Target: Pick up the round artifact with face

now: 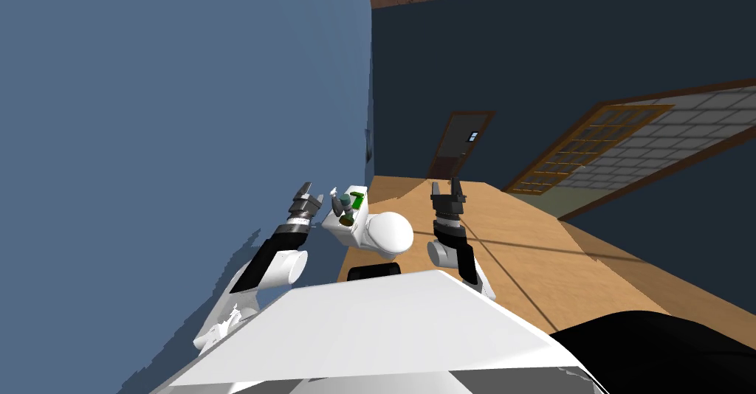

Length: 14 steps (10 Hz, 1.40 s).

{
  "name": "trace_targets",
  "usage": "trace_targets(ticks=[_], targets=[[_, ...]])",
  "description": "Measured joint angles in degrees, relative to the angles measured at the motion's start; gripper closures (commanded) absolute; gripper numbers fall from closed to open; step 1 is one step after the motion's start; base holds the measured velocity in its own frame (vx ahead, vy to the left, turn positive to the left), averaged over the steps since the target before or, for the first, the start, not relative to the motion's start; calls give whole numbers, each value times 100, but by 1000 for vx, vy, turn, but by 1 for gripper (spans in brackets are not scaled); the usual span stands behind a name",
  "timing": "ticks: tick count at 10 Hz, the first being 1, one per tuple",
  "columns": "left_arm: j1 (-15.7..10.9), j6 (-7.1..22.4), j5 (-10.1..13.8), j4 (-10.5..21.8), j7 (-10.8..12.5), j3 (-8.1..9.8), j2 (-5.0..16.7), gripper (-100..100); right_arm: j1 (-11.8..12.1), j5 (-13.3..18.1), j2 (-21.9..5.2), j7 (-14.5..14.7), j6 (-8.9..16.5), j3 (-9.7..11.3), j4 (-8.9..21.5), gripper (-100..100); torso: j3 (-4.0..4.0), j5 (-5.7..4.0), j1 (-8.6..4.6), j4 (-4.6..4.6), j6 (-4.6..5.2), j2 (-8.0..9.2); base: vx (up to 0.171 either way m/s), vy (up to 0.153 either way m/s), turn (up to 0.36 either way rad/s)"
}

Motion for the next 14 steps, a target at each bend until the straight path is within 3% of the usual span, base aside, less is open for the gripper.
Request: trace_targets(ticks=[14], targets=[[-576,2062,199,-42,607,-19,276,-100,1,0,0,0,0,0,0,0,-4,0,1,-2,-2,-7,-6,0,-27]])
